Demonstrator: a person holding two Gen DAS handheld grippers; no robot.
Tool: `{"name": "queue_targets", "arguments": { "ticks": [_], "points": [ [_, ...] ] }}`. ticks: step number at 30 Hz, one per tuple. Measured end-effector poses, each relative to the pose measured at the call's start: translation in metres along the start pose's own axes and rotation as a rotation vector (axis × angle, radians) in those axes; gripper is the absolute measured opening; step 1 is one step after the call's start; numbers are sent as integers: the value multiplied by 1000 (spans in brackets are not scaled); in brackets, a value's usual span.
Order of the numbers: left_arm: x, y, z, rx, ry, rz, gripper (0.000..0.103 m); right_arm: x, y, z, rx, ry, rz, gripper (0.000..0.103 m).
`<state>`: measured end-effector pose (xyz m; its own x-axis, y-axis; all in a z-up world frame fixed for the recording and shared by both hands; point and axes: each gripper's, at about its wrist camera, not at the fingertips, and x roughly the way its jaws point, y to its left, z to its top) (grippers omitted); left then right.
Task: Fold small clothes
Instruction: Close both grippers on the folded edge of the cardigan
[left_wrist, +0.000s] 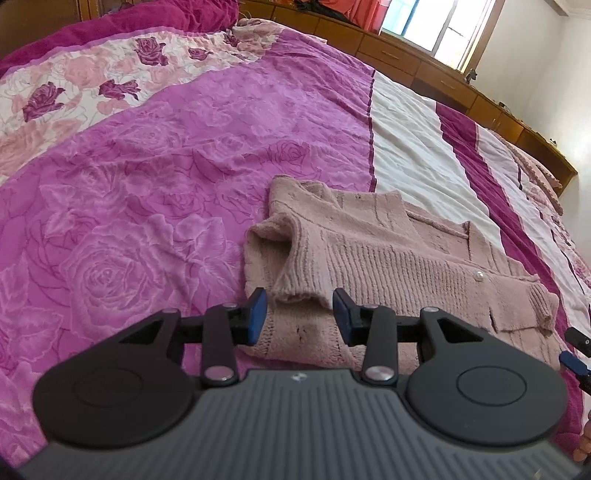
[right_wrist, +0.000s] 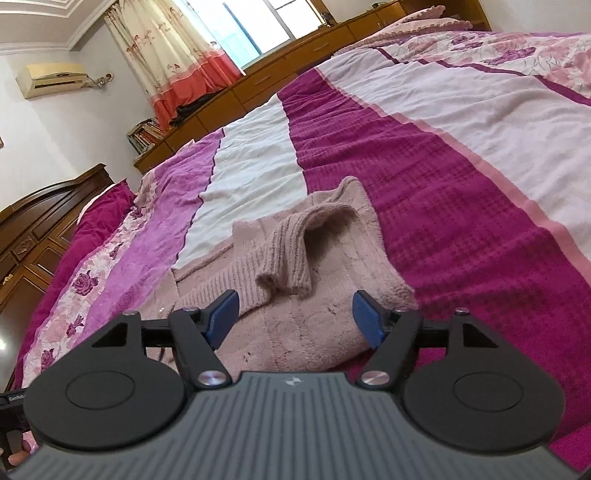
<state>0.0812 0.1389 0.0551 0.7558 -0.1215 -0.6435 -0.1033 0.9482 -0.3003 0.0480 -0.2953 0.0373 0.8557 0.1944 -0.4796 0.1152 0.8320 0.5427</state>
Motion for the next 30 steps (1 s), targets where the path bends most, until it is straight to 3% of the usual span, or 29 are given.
{"name": "queue_targets", "arguments": {
  "ticks": [16, 24, 27, 30],
  "points": [
    [25, 1, 11, -64, 26, -19, 41, 38, 1, 25, 34, 33, 53, 75],
    [35, 3, 18, -104, 38, -44, 41, 64, 4, 34, 21, 50, 36, 72],
    [39, 4, 21, -124, 50, -53, 41, 69, 4, 37, 13, 50, 25, 58],
    [42, 2, 22, -131, 56, -68, 41, 73, 0, 40, 29, 64, 35, 27]
  ]
}}
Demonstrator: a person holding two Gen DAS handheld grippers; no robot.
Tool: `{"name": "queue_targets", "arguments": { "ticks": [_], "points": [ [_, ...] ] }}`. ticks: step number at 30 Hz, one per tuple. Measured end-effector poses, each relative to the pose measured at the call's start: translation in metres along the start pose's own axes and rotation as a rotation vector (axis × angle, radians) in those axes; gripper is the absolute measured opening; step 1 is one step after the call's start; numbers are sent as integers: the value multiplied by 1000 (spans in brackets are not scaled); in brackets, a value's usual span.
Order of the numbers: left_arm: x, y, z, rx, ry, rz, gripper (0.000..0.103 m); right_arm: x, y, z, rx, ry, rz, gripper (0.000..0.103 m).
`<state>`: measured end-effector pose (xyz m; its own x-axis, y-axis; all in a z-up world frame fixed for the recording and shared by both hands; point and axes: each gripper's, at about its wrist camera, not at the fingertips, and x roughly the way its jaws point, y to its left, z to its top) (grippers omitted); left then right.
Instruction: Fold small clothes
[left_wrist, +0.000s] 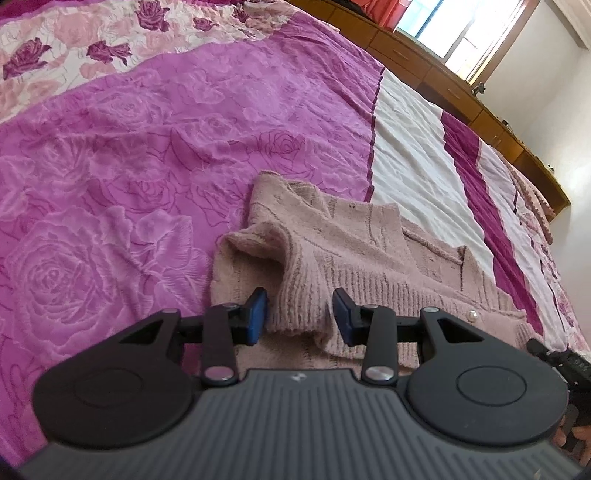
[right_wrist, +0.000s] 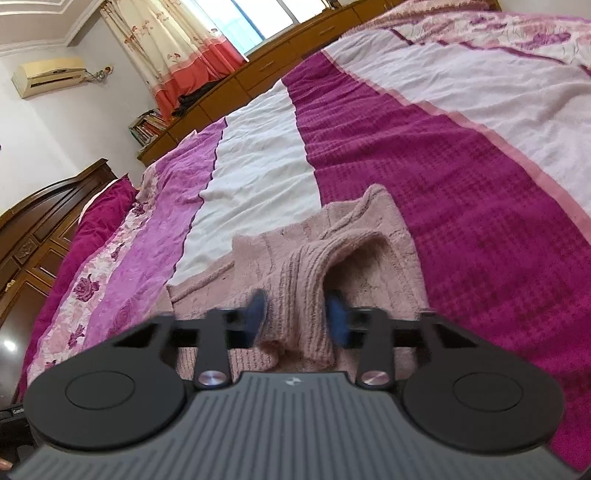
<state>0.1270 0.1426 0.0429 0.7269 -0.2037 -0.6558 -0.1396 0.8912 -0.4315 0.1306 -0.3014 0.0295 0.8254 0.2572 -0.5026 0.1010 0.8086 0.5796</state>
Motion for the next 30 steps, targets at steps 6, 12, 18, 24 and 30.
{"name": "queue_targets", "arguments": {
  "ticks": [6, 12, 18, 24, 30],
  "points": [
    [4, -15, 7, 95, -22, -37, 13, -19, 1, 3, 28, -89, 56, 15],
    [1, -40, 40, 171, -125, -54, 13, -33, 14, 28, 21, -183, 77, 12],
    [37, -52, 68, 178, -132, -11, 13, -16, 24, 51, -12, -229, 26, 7],
    [79, -48, 69, 189, -53, 70, 15, 14, 18, 54, -6, -164, -29, 9],
    [74, -38, 61, 182, -37, 62, 40, 7, 10, 39, -50, -121, -58, 47]
  ]
}}
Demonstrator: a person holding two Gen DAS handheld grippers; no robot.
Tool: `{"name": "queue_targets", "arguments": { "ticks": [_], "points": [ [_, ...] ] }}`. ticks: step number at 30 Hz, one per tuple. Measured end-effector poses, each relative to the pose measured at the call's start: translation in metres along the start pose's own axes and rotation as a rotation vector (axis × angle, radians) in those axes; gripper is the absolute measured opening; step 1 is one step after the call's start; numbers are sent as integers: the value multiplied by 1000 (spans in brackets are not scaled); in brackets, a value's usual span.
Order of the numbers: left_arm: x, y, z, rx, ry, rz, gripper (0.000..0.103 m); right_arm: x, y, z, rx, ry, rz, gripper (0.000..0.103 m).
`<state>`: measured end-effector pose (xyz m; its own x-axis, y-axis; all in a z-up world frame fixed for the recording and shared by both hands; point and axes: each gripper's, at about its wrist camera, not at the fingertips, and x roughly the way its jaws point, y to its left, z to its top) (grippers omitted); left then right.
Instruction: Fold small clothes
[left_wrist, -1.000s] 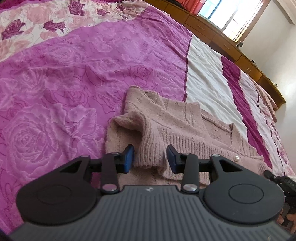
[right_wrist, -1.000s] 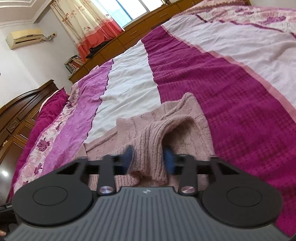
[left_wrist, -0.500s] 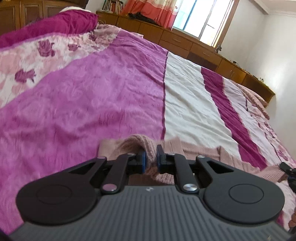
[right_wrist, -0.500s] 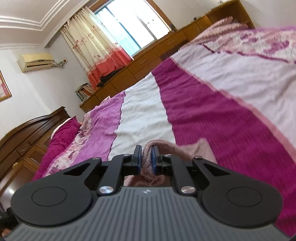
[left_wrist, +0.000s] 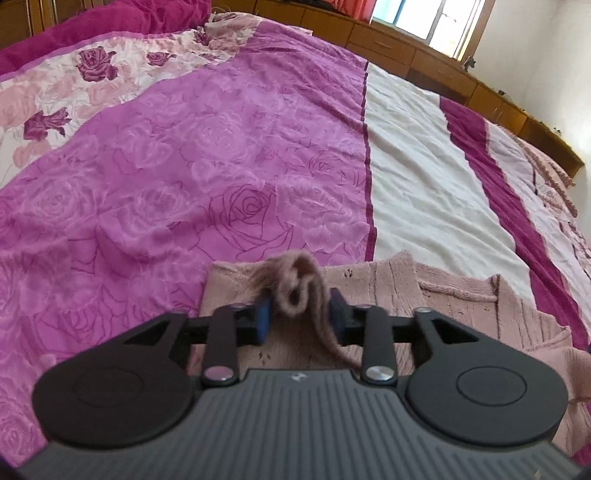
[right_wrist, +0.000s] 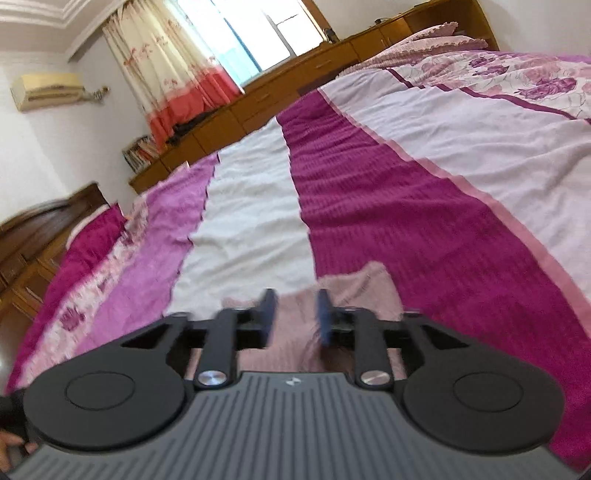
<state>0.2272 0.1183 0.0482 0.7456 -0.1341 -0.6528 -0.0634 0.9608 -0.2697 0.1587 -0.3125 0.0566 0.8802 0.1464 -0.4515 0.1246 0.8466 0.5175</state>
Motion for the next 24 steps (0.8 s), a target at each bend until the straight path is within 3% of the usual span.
{"name": "queue_targets", "arguments": {
  "ticks": [1, 2, 7, 9, 11, 12, 15, 21, 24],
  "points": [
    [-3, 1, -1, 7, -1, -4, 41, -3, -1, -2, -16, 2, -1, 59],
    [-6, 2, -3, 16, 0, -5, 41, -5, -2, -4, -32, 9, -2, 64],
    [-12, 3, -4, 17, 0, -9, 41, -2, -7, -12, -40, 139, 4, 65],
    [-15, 3, -6, 9, 0, -17, 41, 4, -8, -15, -33, 206, 44, 59],
    [-19, 3, -9, 9, -3, -33, 41, 12, -7, -15, -23, 265, 89, 16],
    [-20, 2, -10, 14, -5, -39, 41, 16, -6, -13, -4, 280, 101, 13],
    [-21, -2, -12, 41, -8, -41, 41, 24, -8, -1, 75, 255, 129, 10],
    [-16, -4, -12, 18, -2, -45, 41, 44, -4, 21, 129, 145, 45, 11],
    [-18, -10, -13, 29, -4, -65, 41, 53, 0, 22, 77, 119, -3, 14]
  ]
}}
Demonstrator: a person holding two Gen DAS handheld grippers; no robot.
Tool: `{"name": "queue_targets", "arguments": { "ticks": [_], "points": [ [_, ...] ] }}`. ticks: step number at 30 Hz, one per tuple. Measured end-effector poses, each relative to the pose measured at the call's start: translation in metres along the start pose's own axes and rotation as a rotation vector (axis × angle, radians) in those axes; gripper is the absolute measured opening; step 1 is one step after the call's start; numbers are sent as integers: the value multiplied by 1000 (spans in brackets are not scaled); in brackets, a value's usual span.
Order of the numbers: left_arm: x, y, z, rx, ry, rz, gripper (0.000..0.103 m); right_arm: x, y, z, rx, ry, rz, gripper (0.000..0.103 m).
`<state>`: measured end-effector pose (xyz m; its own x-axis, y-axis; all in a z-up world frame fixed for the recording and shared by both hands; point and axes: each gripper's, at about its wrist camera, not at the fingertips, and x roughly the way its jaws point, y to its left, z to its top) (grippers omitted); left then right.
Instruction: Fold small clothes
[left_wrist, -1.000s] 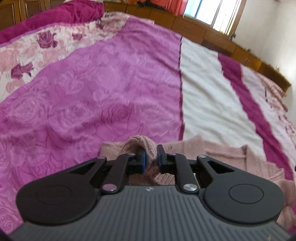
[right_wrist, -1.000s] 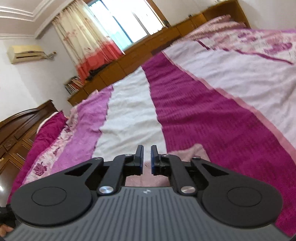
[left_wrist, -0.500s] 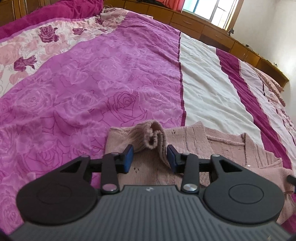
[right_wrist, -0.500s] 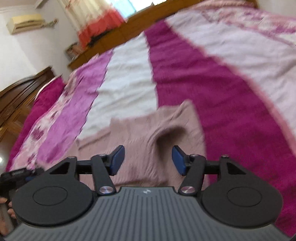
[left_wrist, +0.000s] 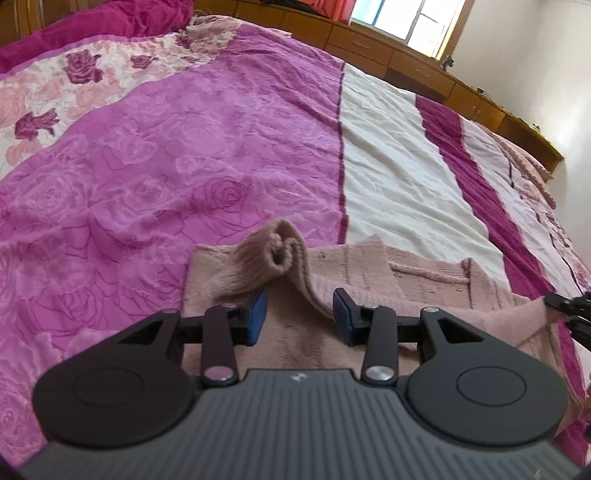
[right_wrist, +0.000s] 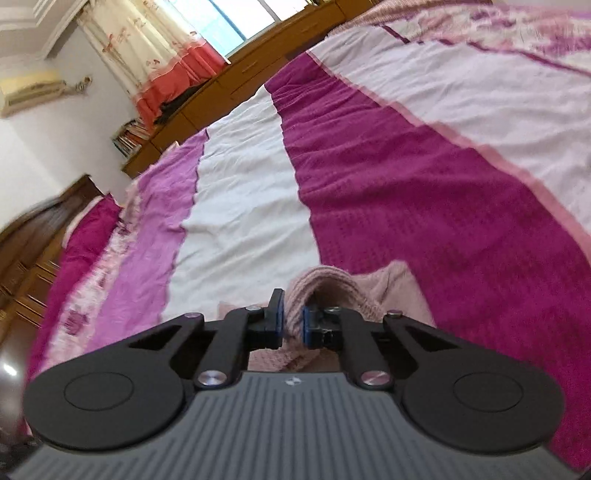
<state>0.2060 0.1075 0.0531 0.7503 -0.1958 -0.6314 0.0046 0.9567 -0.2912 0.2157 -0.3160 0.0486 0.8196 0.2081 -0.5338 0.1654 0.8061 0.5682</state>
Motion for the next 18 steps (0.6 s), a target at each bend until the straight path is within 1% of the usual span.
{"name": "queue_targets", "arguments": {
  "ticks": [1, 2, 3, 4, 5, 7, 10, 14, 16, 18],
  "points": [
    [-1, -3, 0, 11, -2, -8, 41, 2, 1, -1, -14, 3, -7, 19],
    [-2, -6, 0, 21, -3, -16, 41, 3, 3, -3, -26, 2, -16, 29],
    [-2, -8, 0, 30, -3, -23, 41, 2, 4, -5, -35, -4, -16, 37],
    [-1, -11, 0, 38, -1, -30, 41, 1, 5, -7, -42, -15, -14, 54],
    [-1, -13, 0, 43, 3, -37, 41, -2, 6, -9, -44, -38, -9, 65],
    [2, -16, 0, 48, 13, -52, 41, -8, 8, -12, -53, -71, -1, 68],
    [7, -23, -3, 60, 27, -67, 41, -13, 14, -12, -105, -67, 19, 68],
    [13, -30, -9, 67, 43, -74, 41, -17, 22, -17, -174, -41, 14, 69],
    [15, -33, -11, 68, 51, -77, 41, -17, 24, -22, -202, -18, 18, 69],
    [15, -36, -13, 80, 60, -89, 41, -18, 27, -29, -239, 22, 40, 69]
  ]
}}
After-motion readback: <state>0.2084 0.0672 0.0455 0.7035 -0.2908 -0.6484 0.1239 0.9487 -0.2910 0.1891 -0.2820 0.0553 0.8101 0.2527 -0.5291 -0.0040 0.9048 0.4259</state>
